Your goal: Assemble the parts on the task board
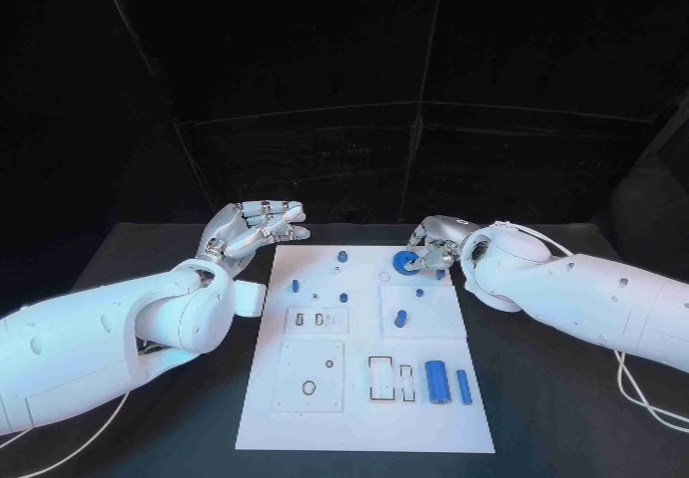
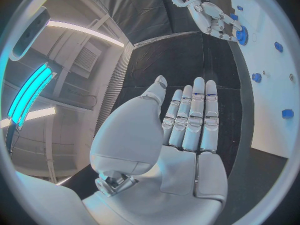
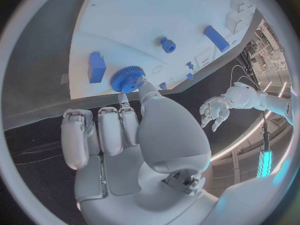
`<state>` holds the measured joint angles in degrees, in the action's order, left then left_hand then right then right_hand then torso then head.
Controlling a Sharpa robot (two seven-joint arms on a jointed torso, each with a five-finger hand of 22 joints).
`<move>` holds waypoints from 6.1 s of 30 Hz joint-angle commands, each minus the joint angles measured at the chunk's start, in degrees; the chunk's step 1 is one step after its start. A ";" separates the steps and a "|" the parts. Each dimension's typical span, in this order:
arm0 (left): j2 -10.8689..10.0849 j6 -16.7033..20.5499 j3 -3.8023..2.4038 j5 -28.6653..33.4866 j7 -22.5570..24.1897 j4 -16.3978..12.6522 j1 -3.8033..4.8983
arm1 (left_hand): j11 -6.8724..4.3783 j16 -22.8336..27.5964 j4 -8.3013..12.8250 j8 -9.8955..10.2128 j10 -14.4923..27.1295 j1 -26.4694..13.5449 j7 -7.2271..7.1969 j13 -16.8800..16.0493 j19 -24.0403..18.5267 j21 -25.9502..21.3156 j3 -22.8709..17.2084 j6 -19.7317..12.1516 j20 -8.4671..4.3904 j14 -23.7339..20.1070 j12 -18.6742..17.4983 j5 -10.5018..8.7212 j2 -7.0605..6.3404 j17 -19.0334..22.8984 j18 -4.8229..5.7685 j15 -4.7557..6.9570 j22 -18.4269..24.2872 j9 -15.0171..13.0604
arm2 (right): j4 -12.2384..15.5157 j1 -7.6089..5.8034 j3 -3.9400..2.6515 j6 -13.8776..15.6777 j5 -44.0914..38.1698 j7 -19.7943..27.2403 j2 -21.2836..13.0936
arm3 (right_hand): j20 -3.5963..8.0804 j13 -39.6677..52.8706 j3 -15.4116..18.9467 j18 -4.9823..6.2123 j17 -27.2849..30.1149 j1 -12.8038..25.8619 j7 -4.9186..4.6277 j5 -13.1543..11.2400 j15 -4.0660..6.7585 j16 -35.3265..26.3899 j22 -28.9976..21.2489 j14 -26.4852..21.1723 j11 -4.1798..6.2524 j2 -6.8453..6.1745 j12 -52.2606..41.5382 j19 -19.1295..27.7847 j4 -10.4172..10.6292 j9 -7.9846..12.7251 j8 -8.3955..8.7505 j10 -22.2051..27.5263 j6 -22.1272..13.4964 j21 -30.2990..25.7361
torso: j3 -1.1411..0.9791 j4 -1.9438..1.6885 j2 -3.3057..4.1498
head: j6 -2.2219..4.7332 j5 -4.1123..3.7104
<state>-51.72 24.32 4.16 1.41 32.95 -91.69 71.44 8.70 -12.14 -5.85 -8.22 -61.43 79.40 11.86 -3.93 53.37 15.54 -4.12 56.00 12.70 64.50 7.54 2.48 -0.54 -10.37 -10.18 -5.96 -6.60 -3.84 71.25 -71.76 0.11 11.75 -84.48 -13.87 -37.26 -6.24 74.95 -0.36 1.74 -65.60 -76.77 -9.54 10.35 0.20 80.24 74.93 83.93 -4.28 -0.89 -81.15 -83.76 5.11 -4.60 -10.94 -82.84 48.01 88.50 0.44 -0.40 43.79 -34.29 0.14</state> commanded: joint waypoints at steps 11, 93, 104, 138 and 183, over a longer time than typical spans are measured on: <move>0.06 -0.78 -0.04 -0.35 0.00 0.01 0.08 | 0.23 0.33 0.43 0.46 -0.16 0.13 0.15 0.08 0.37 -0.42 0.02 0.18 0.14 -0.16 -0.46 0.27 0.25 -0.11 -0.26 -0.41 0.10 0.08 | -0.89 -0.09 -0.03 -2.81 -3.46 -0.14 1.08 | -0.15 3.79 -0.23 -1.01 -0.11 -1.11 0.26 -0.35 -0.09 0.30 11.97 2.21 0.04 -0.01 -0.53 -3.88 -0.68 0.05 -0.30 -0.55 -0.05 0.30 | -0.02 -0.05 0.02 | -0.36 0.00; 0.40 -0.70 -0.05 -0.35 -0.04 -0.18 0.10 | 0.22 0.56 0.70 0.62 -0.25 0.31 0.13 0.08 0.33 -0.60 -0.14 0.24 0.17 -0.21 -0.70 0.27 0.52 -0.20 -0.28 -0.42 0.23 0.07 | -2.15 2.37 0.12 4.28 -11.42 -1.34 15.50 | 0.74 7.68 -8.19 -1.22 1.87 -2.57 1.21 -3.32 0.77 -0.16 12.94 1.84 0.99 2.00 -2.95 -4.54 -4.29 0.78 -0.26 -2.75 7.23 0.65 | -0.09 0.02 0.03 | -1.21 1.00; 0.33 -0.62 -0.05 -0.35 -0.12 -0.18 0.10 | 0.23 0.64 0.76 0.65 -0.27 0.31 0.14 0.08 0.30 -0.66 -0.13 0.25 0.19 -0.25 -0.76 0.27 0.53 -0.21 -0.27 -0.44 0.26 0.07 | -2.73 2.41 0.13 3.84 -11.31 -1.60 15.72 | -0.42 6.30 -4.90 -1.18 2.52 3.39 -0.30 -5.89 -0.48 -0.29 12.80 1.72 -0.46 0.01 -1.56 -4.40 -0.57 0.91 4.71 -1.65 0.97 0.57 | -0.09 0.05 0.00 | -1.27 1.02; -0.01 -1.04 -0.05 -0.35 -0.36 0.20 0.10 | 0.30 0.83 0.99 0.83 -0.22 0.42 0.22 0.10 0.21 -0.81 -0.18 0.18 0.23 -0.34 -0.98 0.27 0.58 -0.26 -0.26 -0.49 0.36 0.09 | 4.07 2.43 0.15 17.18 0.31 12.03 6.55 | -0.88 7.24 3.54 -1.18 3.26 1.72 -0.59 1.19 -0.83 0.00 12.88 1.47 -0.77 3.31 -1.96 -4.44 4.48 0.55 6.81 -1.99 2.21 0.55 | -0.13 0.33 -0.19 | -0.79 0.82; 1.35 -1.99 0.13 -0.35 -0.36 1.93 -0.04 | 0.18 1.02 1.65 0.98 -0.49 0.98 0.07 0.08 0.30 -0.96 -0.52 0.37 0.22 -0.19 -1.26 0.27 0.83 -0.45 -0.31 -0.42 0.49 0.06 | -1.05 4.57 0.22 4.97 15.54 23.11 -9.22 | -0.24 7.00 1.58 -0.97 4.90 -6.22 -0.01 0.91 -0.19 -0.84 12.04 1.25 -0.13 1.66 -1.40 -3.71 -3.89 0.62 6.81 -1.69 4.58 0.11 | -0.20 0.88 -0.33 | -0.71 -0.85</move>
<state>-50.45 23.01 4.32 1.38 32.28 -89.75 71.35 8.90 -11.49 -4.56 -7.57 -61.63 80.11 11.86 -3.91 53.37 14.87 -4.76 56.00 12.70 64.30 6.55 2.48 0.17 -10.77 -10.17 -6.16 -6.21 -3.82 70.26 -67.12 0.36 17.68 -68.54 8.78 -46.53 -6.77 75.05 1.12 0.86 -60.70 -82.49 -9.70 10.87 -0.42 79.70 74.92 83.94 -4.71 0.48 -82.75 -84.06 1.54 -4.02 -4.44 -84.03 52.67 88.97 0.23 0.47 43.49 -34.99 -0.70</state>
